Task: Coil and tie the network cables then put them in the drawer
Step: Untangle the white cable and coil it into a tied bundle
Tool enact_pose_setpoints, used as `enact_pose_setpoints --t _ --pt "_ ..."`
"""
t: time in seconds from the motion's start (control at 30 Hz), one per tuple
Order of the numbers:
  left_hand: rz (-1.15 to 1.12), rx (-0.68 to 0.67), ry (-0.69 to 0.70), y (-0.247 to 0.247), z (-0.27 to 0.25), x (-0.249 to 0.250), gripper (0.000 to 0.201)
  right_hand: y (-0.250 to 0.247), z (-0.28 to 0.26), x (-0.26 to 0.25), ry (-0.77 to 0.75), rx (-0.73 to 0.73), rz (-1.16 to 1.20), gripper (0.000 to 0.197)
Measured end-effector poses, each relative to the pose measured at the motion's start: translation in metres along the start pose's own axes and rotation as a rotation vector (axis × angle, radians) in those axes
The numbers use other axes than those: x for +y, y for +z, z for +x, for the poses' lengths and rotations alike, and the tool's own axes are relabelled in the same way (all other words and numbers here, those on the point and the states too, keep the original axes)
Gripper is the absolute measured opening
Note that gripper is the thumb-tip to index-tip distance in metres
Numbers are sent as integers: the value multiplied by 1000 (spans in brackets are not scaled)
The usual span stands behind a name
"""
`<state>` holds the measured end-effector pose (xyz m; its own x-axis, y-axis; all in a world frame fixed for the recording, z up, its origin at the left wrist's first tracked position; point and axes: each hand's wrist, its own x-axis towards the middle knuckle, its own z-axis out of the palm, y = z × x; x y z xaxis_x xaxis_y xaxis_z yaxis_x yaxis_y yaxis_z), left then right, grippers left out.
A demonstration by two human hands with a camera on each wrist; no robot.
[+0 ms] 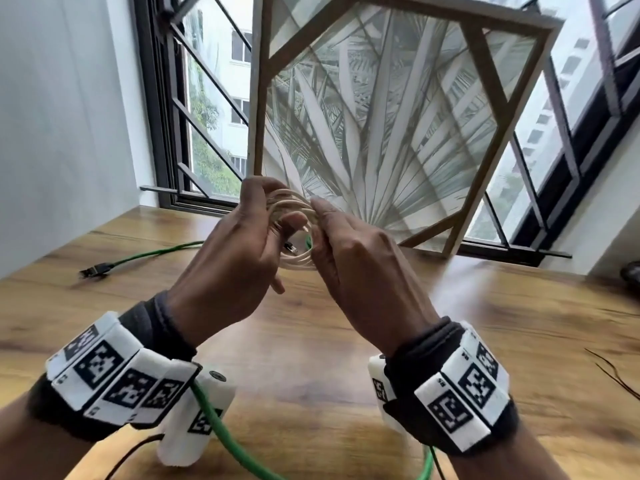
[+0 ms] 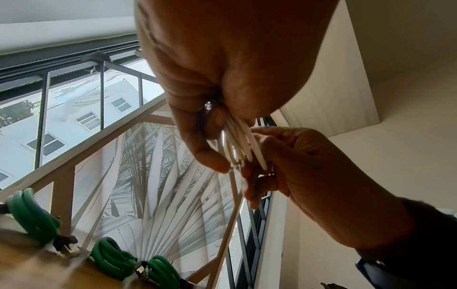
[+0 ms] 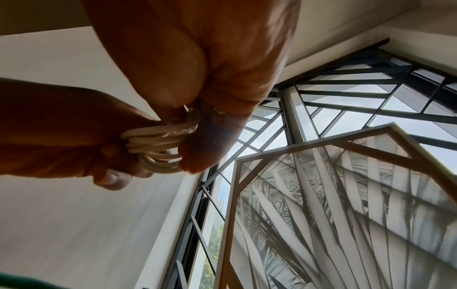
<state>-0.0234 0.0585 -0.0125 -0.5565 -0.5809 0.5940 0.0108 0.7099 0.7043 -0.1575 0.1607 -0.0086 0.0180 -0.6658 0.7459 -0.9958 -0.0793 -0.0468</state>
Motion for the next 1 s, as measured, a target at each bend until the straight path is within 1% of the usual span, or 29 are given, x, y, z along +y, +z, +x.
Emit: enact_pose_setpoints --t 0.07,0.1,0.17,0.27,0.4,0.47,0.53,0.6,0.73,0.87,1.0 --pt "32 -28 26 1 -1 0 33 -2 0 -1 6 -10 -15 44" --pt "68 -25 36 1 -1 0 35 -2 -1 -3 20 -3 -24 44" --pt "124 5 54 -1 0 -1 29 -4 -2 -7 51 39 -42 39" --pt "135 16 79 -3 2 -1 15 -8 -1 -8 63 112 -93 27" --pt "133 19 91 -3 2 -3 12 -9 -2 -7 85 227 -76 20" --pt "137 20 77 -4 2 -4 12 -8 -2 -7 85 241 -74 19" --pt "159 35 67 -5 2 -4 16 -10 -2 -4 98 223 -8 18" --pt "158 71 51 -6 2 -3 20 -13 -1 -2 134 215 114 17" --pt "111 123 4 -8 2 -2 13 -15 0 4 206 272 347 15" --pt "84 121 -5 -8 3 -1 7 -9 -1 12 226 283 524 22" --pt "-19 83 -6 -8 4 -1 5 -4 0 21 264 232 622 28"
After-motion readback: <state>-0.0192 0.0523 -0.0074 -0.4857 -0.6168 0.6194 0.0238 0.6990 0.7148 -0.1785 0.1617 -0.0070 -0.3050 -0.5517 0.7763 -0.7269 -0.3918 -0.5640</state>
